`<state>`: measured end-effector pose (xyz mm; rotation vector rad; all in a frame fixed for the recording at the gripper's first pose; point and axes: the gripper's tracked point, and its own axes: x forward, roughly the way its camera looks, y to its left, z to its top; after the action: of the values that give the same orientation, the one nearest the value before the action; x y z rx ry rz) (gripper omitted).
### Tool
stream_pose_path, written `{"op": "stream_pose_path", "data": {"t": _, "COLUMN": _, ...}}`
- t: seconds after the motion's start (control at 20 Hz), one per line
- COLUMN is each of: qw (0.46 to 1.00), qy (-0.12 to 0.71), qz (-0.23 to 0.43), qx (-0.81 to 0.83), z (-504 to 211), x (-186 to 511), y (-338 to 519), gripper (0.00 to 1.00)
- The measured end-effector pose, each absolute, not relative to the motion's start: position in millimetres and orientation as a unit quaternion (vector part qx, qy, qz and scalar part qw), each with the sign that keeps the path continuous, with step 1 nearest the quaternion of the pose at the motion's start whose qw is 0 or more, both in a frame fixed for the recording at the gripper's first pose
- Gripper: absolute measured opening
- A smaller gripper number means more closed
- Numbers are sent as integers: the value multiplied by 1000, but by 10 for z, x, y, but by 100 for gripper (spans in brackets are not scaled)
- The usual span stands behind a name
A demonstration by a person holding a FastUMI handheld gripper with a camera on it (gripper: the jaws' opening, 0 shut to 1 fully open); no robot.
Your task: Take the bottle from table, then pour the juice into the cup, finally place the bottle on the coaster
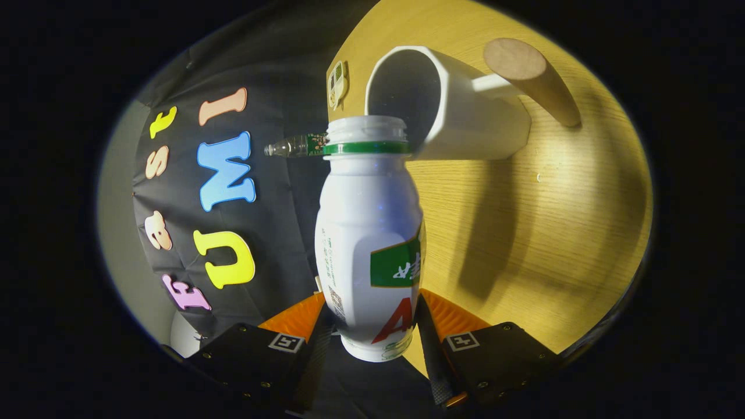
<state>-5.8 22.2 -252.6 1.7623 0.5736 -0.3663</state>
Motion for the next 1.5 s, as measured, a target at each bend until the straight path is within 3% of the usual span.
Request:
{"op": "stream_pose_path", "data": {"t": 1.05, "qw": 542, "qy": 260, "qz": -158, "qx": 783, "z": -2454, "x": -74, "y": 158, "gripper": 74}}
{"op": "stream_pose_path", "data": {"t": 1.1, "qw": 542, "qy": 261, "qz": -160, "qx": 783, "z": -2474, "x": -40, "y": 179, "gripper": 67}}
{"op": "stream_pose_path", "data": {"t": 1.5, "qw": 525, "qy": 262, "qz": -161, "qx": 794, "z": -2354, "x": -36, "y": 207, "gripper": 67}}
